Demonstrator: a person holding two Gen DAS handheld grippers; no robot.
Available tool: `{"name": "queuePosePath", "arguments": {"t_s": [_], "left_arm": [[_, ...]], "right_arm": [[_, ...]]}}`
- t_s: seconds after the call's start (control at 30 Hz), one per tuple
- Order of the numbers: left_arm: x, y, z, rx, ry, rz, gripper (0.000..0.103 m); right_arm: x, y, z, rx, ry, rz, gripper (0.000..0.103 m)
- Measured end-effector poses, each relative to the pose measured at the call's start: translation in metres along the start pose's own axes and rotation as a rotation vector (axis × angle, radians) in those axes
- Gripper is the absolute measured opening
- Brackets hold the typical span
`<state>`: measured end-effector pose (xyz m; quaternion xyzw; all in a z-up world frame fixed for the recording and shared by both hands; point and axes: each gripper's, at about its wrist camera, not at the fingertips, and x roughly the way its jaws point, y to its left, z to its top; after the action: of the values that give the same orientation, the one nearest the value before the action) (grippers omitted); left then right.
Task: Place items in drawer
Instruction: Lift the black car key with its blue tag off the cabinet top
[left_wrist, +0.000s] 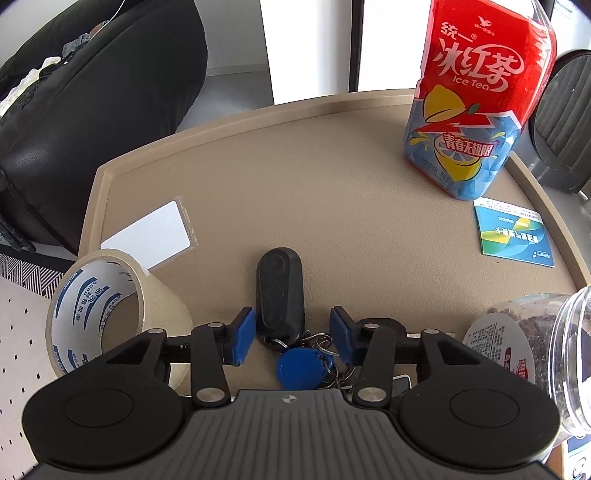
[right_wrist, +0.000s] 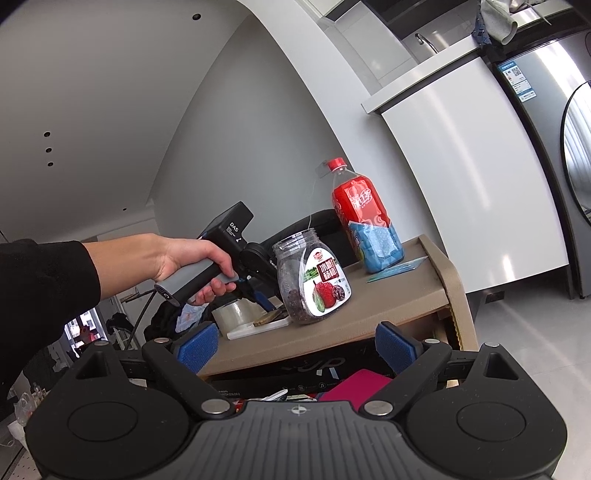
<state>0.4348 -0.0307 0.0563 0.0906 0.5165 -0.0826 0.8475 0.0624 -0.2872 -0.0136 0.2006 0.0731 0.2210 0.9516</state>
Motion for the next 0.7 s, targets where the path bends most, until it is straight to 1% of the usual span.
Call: {"name": "queuePosePath", "arguments": {"t_s": [0.13, 0.2, 0.23, 0.27, 0.5, 0.6, 0.7], "left_arm": [[-0.001, 0.000, -0.002, 0.022, -0.015, -0.003, 0.046], [-0.002, -0.001, -0.004, 0.036, -0.027, 0.007, 0.042], [-0.002, -0.002, -0.004, 0.042, -0.033, 0.012, 0.032], [-0.002, -0.002, -0.005, 0.048, -0.037, 0.020, 0.027], [-0.004, -0.001, -0.016, 0.050, -0.102, 0.023, 0.026], [-0.004, -0.011, -0.029, 0.104, -0.183, 0.072, 0.025], [-0.004, -0.019, -0.047, 0.094, -0.290, 0.111, 0.024]], "right_arm": [[0.000, 0.004, -0.001, -0.015, -0.004, 0.003, 0.095], [0.001, 0.005, -0.001, -0.022, -0.004, 0.002, 0.095], [0.001, 0.005, -0.001, -0.026, -0.004, 0.002, 0.095], [0.001, 0.006, -0.002, -0.029, -0.004, 0.002, 0.095], [0.004, 0.010, -0.004, -0.044, -0.001, 0.007, 0.095], [0.006, 0.012, -0.006, -0.051, 0.003, 0.007, 0.095], [0.007, 0.015, -0.009, -0.056, 0.009, 0.010, 0.095]]}}
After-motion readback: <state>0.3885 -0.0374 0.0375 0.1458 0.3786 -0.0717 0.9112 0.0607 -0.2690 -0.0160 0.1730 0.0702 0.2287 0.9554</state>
